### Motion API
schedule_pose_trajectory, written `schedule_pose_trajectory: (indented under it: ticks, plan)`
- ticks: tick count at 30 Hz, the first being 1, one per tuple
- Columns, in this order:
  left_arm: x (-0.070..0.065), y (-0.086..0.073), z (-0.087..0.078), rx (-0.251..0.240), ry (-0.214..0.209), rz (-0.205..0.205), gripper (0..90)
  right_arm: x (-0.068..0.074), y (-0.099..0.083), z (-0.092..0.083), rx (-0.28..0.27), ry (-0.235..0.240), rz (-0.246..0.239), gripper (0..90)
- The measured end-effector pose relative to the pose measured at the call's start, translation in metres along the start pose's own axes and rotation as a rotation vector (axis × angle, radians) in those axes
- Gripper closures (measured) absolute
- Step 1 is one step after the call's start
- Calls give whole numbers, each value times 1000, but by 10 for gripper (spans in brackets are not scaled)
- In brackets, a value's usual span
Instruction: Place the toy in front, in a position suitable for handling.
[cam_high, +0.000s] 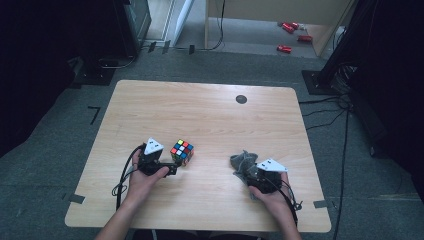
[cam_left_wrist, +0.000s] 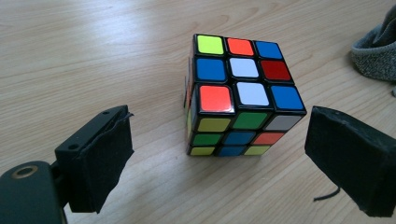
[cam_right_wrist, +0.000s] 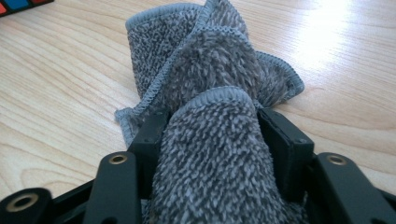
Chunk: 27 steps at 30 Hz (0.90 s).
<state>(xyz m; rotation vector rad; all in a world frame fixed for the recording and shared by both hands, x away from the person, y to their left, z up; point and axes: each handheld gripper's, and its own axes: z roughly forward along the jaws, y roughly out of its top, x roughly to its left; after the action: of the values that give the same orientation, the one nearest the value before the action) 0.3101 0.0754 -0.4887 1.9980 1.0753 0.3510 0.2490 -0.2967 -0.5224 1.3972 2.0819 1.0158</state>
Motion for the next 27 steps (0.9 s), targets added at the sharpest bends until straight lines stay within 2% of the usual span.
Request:
schedule_pose_trajectory:
  ticks: [10,14,16,24,27]
  plan:
    - [-10,1,13,18,3,23,81,0,0,0,0,1,4,488]
    - [-15,2,20,29,22,5,81,1,0,0,0,-2,5,483]
    - [-17,2,26,50,39,-14,82,1,1,1,1,-4,8,478]
    - [-22,-1,36,83,78,-22,90,-3,2,2,3,16,13,477]
    - [-24,-3,37,84,93,-15,136,-2,2,3,4,10,6,477]
